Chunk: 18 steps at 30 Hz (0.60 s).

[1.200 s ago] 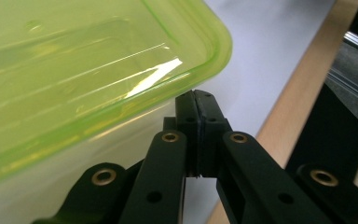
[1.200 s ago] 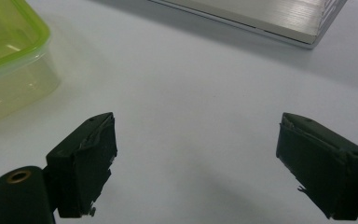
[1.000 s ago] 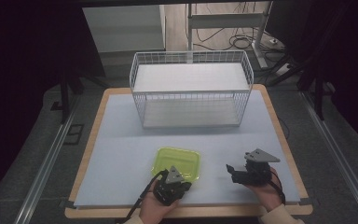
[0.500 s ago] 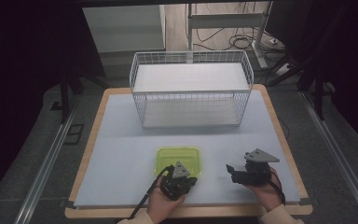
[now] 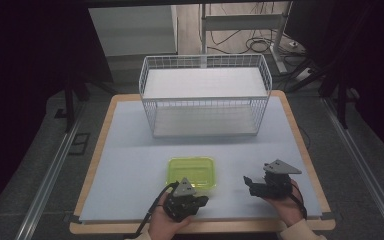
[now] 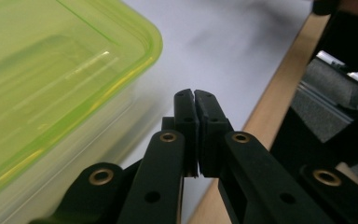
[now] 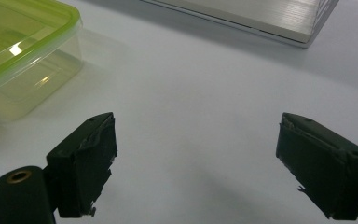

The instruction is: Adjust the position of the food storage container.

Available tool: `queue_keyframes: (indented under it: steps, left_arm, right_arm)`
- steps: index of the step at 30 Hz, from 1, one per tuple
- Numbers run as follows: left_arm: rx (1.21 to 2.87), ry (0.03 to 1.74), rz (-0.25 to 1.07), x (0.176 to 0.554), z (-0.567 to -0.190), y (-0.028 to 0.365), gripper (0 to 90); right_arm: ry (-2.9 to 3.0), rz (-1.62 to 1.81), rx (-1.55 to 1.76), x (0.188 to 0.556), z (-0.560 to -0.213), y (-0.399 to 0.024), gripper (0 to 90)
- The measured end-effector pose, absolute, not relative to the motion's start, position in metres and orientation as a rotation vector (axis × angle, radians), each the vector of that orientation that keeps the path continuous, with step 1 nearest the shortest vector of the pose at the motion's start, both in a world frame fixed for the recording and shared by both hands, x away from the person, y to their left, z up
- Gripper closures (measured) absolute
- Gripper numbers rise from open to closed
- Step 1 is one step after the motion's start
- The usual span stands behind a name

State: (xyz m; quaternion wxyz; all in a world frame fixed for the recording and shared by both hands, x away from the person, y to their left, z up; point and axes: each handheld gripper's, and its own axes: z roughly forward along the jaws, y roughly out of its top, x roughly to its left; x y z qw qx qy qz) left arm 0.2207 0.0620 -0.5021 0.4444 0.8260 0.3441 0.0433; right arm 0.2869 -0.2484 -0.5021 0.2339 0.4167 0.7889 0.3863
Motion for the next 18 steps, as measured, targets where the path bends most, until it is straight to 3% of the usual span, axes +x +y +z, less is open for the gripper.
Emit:
queue_keyframes:
  steps: [7,15,16,18]
  left_arm:
    - [1.943,0.907,0.159,0.224,-0.474,0.110,88.6]
    - [1.873,1.024,0.140,0.250,-0.475,0.152,85.8]
    - [1.864,1.032,0.130,0.253,-0.475,0.156,84.9]
    - [1.840,1.060,0.119,0.261,-0.477,0.165,74.8]
  right_arm:
    - [2.172,1.060,1.135,0.287,-0.503,-0.247,12.6]
    - [2.168,1.062,1.140,0.288,-0.505,-0.246,12.6]
    - [2.169,1.061,1.142,0.288,-0.505,-0.246,12.6]
    - [2.173,1.062,1.147,0.288,-0.506,-0.247,12.6]
